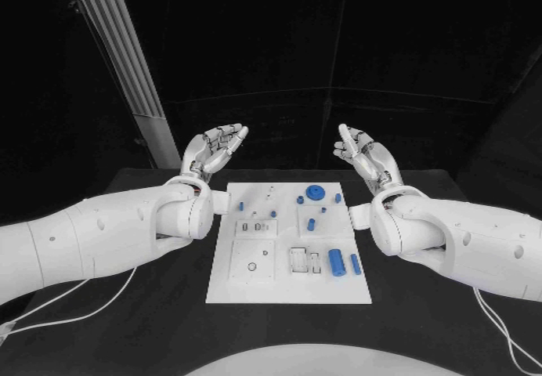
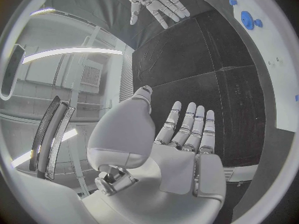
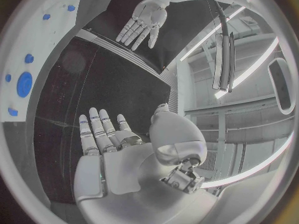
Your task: Assemble the parts on the task board
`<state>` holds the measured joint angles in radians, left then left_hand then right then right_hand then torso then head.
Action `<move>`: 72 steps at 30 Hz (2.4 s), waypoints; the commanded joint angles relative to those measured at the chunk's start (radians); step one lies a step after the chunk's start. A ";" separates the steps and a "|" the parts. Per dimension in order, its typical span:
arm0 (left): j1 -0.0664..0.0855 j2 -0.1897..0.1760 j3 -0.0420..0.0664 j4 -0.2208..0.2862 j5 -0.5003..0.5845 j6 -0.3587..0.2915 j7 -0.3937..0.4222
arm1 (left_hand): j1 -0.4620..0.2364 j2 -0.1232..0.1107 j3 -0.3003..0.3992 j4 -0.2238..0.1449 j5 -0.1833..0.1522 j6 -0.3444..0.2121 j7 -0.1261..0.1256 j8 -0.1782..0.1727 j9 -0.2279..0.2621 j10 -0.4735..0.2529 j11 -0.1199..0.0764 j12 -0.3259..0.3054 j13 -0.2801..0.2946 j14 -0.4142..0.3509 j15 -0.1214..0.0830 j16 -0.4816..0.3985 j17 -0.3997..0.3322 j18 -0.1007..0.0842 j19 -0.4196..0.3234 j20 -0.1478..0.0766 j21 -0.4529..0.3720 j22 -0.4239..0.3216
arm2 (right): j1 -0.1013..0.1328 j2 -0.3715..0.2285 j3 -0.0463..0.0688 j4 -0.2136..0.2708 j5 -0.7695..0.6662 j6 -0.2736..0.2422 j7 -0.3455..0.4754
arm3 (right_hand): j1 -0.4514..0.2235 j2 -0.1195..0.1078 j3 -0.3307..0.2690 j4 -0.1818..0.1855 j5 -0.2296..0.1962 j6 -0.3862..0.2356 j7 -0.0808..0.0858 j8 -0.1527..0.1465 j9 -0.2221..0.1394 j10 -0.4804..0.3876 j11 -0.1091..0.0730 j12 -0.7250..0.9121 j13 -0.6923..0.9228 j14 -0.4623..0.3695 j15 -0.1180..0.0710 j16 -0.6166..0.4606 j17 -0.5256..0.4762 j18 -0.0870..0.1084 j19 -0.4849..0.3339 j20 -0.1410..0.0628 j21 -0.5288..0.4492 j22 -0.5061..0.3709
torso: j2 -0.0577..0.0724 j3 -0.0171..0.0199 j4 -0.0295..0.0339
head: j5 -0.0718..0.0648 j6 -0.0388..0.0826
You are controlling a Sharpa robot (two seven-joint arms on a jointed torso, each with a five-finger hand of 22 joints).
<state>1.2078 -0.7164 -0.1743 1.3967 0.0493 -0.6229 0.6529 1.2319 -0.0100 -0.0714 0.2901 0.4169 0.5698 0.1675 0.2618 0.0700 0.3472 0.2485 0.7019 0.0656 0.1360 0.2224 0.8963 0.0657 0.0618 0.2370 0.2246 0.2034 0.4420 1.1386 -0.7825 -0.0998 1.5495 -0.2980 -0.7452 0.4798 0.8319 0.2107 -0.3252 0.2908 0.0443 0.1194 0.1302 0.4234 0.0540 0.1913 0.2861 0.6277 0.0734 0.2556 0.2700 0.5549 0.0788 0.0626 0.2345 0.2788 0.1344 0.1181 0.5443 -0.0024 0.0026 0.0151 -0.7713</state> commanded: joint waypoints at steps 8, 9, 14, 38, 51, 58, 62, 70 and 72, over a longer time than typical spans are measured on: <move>0.047 0.019 -0.045 -0.053 0.041 0.160 0.433 | 0.007 0.001 -0.001 0.004 0.004 0.003 0.117 0.006 0.001 0.005 0.001 0.007 0.001 0.000 0.008 0.009 0.001 0.006 0.007 0.002 0.005 0.007 | 0.035 -0.002 -0.032 -0.008 -0.317 0.044 -0.024 | 0.007 0.000 -0.003 0.001 0.003 0.005 0.175 0.003 0.001 0.001 0.004 0.004 0.001 -0.002 0.008 0.004 0.001 0.014 -0.002 0.007 0.001 0.001 | 0.000 -0.0001 0.0004 | 0.000 -0.001; 0.048 0.020 -0.046 -0.054 0.042 0.162 0.436 | 0.007 0.001 -0.002 0.004 0.004 0.003 0.117 0.007 0.001 0.005 0.002 0.007 0.001 0.000 0.009 0.009 0.001 0.006 0.007 0.003 0.006 0.007 | 0.037 -0.002 -0.033 -0.008 -0.324 0.045 -0.024 | 0.007 0.001 -0.003 0.001 0.003 0.005 0.175 0.003 0.001 0.001 0.004 0.004 0.001 -0.002 0.008 0.004 0.001 0.014 -0.002 0.007 0.001 0.001 | 0.000 -0.0001 0.0004 | 0.000 -0.001; 0.051 0.005 -0.046 -0.037 0.042 0.177 0.418 | 0.005 0.001 -0.005 0.004 0.005 -0.006 0.121 0.017 0.001 0.000 0.007 0.009 0.000 0.001 0.021 0.013 0.000 0.006 0.013 0.016 0.013 0.015 | 0.038 -0.003 -0.035 -0.021 -0.331 0.042 -0.023 | 0.015 0.006 -0.007 -0.001 0.002 0.007 0.175 0.008 0.002 0.005 0.004 0.008 0.002 0.001 0.007 0.011 0.002 0.015 0.002 0.006 0.004 0.003 | 0.003 -0.0008 -0.0001 | 0.003 -0.027; 0.076 -0.031 -0.061 -0.019 0.007 0.245 0.316 | -0.005 -0.003 -0.010 0.004 0.004 -0.090 0.102 0.102 0.003 -0.007 0.012 0.039 0.001 0.044 0.030 0.048 0.000 0.039 0.162 0.065 0.129 0.136 | 0.039 -0.025 -0.034 -0.020 -0.331 0.084 -0.079 | 0.130 0.055 -0.104 -0.001 0.004 0.051 0.135 0.109 0.013 0.397 -0.099 0.034 -0.011 0.878 -0.169 0.132 0.024 0.124 0.782 -0.071 0.353 0.155 | 0.042 -0.0024 0.0067 | 0.011 -0.017; 0.081 -0.041 -0.062 -0.022 -0.030 0.260 0.295 | 0.001 0.002 -0.008 0.003 0.004 -0.091 0.115 0.118 0.005 -0.006 0.008 0.040 0.000 0.046 0.028 0.046 -0.001 0.038 0.158 0.065 0.128 0.134 | 0.050 -0.047 -0.032 -0.016 -0.331 0.183 -0.141 | 0.148 0.075 -0.131 0.000 -0.003 0.025 0.100 0.104 0.008 0.487 -0.144 -0.064 -0.010 1.264 -0.220 0.852 1.030 0.052 1.113 -0.139 0.941 0.716 | 0.079 -0.0072 0.0156 | 0.005 -0.014; 0.083 -0.045 -0.062 -0.027 -0.040 0.278 0.279 | 0.003 0.004 -0.008 0.004 0.004 -0.094 0.123 0.124 0.005 -0.008 0.010 0.039 -0.001 0.045 0.029 0.044 -0.002 0.037 0.155 0.065 0.127 0.133 | 0.071 -0.055 -0.031 -0.019 -0.331 0.274 -0.189 | 0.203 0.076 -0.115 -0.013 0.004 0.058 0.084 0.143 0.014 0.530 -0.146 -0.087 -0.006 1.288 -0.215 0.978 1.307 -0.043 1.294 -0.137 1.379 1.344 | 0.094 -0.0085 0.0162 | 0.006 -0.014; 0.087 -0.050 -0.062 -0.025 -0.056 0.290 0.267 | 0.004 0.007 -0.007 0.004 0.004 -0.092 0.124 0.130 0.005 -0.009 0.011 0.039 -0.001 0.044 0.030 0.042 -0.002 0.037 0.153 0.065 0.127 0.133 | 0.089 -0.058 -0.031 -0.026 -0.338 0.306 -0.236 | 0.319 0.076 -0.077 -0.046 0.001 0.284 0.095 0.269 0.040 0.570 -0.132 -0.087 -0.006 1.282 -0.198 0.982 1.286 -0.063 1.336 -0.122 1.436 1.453 | 0.103 -0.0095 0.0212 | -0.002 -0.013; 0.094 -0.066 -0.062 -0.009 -0.066 0.310 0.241 | 0.004 0.010 -0.008 0.004 0.004 -0.090 0.124 0.135 0.006 -0.010 0.012 0.038 -0.001 0.041 0.030 0.041 -0.002 0.036 0.152 0.065 0.126 0.132 | 0.126 -0.035 -0.031 -0.071 -0.567 0.306 -0.337 | 0.558 0.021 -0.012 -0.176 0.004 0.588 0.072 0.161 0.009 0.624 -0.145 -0.125 -0.011 1.279 -0.206 0.990 1.288 -0.063 1.336 -0.108 1.436 1.453 | 0.119 -0.0121 0.0315 | -0.012 -0.009; 0.096 -0.071 -0.062 -0.004 -0.067 0.316 0.234 | 0.003 0.011 -0.009 0.004 0.003 -0.093 0.125 0.137 0.005 -0.012 0.012 0.037 -0.002 0.038 0.031 0.039 -0.002 0.035 0.150 0.065 0.126 0.132 | 0.131 -0.024 -0.030 -0.087 -0.668 0.294 -0.362 | 0.594 0.012 -0.003 -0.196 0.003 0.617 0.066 0.135 0.008 0.638 -0.149 -0.135 -0.011 1.279 -0.210 0.991 1.292 -0.063 1.336 -0.110 1.436 1.453 | 0.123 -0.0126 0.0325 | -0.013 -0.009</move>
<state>1.3019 -0.7848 -0.2370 1.3884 0.0014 -0.3405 0.6757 1.2336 -0.0100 -0.0765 0.2951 0.4184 0.4840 0.1604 0.3958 0.0754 0.3380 0.2572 0.7365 0.0649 0.1721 0.2505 0.9404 0.0650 0.0921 0.3918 0.2865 0.3280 0.5750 1.2663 -0.8102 -0.1311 1.4693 -0.7746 -0.4607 0.1895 1.4240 0.2227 -0.3278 0.0970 0.0503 0.7340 0.1900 0.5597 0.0626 0.8276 0.1354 0.4933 0.0637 1.4671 0.0654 1.5399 1.3081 0.0145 1.4654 0.1697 1.5677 1.3080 0.6586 -0.0136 0.0311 0.0041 -0.7807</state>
